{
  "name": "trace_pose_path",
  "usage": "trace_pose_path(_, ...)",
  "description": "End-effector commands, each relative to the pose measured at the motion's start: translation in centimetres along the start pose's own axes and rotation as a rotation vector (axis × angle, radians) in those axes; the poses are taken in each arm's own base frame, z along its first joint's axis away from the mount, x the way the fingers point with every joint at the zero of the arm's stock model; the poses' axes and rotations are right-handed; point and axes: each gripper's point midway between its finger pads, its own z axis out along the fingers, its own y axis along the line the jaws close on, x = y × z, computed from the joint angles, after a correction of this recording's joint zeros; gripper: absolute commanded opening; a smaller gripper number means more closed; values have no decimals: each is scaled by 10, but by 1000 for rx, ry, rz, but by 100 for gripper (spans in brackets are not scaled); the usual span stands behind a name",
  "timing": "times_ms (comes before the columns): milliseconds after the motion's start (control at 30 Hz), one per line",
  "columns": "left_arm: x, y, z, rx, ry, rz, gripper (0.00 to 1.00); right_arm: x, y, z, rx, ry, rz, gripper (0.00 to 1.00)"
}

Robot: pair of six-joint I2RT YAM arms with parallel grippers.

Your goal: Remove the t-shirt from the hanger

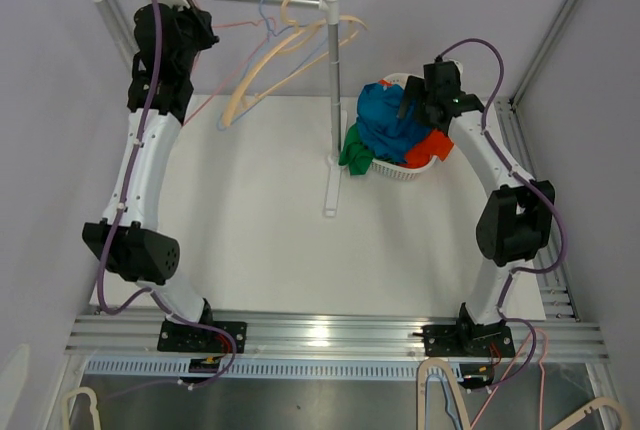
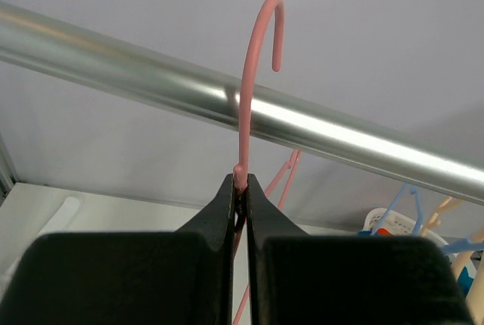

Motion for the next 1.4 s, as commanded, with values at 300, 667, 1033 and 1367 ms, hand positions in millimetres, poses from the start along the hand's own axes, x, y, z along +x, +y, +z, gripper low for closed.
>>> trace_pose_path(300,12,-30,13,64,46,-18,11,-38,8,-64,-131,-199,33,100)
trace_pose_path(667,-3,2,-47,-74,0,-10,100,-58,13,-137,-274,-366,34,100)
trace_pose_path(1033,19,17,-171,-79,85,-97,100,-40,11,-221,-435,-482,5,99)
trace_pose_path(1367,117,7,-281,164,227,-162,99,38,-14,-277,-545,-461,-1,99)
